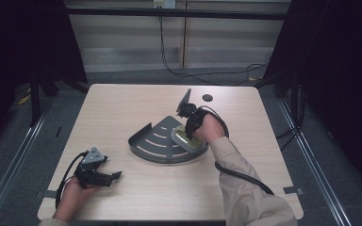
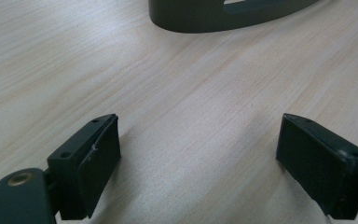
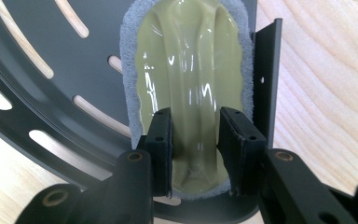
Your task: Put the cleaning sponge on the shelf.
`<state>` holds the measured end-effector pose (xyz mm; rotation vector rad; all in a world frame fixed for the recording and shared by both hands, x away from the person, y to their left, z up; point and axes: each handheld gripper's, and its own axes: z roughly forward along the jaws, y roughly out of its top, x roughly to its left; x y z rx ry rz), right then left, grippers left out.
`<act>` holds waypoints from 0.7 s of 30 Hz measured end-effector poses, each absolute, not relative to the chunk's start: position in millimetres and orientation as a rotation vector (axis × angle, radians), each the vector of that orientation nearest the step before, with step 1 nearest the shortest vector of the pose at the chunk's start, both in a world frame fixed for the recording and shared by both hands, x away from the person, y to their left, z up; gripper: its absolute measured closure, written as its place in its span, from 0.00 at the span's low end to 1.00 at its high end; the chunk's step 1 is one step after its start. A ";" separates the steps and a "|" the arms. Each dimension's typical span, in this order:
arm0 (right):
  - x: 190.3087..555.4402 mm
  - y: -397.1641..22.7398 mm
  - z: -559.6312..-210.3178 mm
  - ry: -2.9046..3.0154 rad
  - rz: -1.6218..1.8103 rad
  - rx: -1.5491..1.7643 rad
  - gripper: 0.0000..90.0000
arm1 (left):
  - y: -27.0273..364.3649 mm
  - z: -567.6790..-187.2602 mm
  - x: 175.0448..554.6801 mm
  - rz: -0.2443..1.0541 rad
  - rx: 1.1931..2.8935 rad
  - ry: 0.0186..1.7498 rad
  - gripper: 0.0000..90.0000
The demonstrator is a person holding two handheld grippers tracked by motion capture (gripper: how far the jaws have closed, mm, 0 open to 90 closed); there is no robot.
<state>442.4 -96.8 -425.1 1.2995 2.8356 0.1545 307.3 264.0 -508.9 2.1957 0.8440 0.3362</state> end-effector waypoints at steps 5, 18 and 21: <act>442.5 -100.4 -423.0 2.828 0.162 1.318 0.60 | 264.0 -508.9 307.3 0.337 2.196 0.844 0.14; 432.4 -106.3 -403.8 2.810 0.206 1.294 0.33 | 264.0 -508.9 307.3 0.335 2.196 0.844 0.14; 427.8 -106.9 -400.4 2.811 0.213 1.279 0.29 | 264.1 -508.8 307.3 0.336 2.197 0.844 0.14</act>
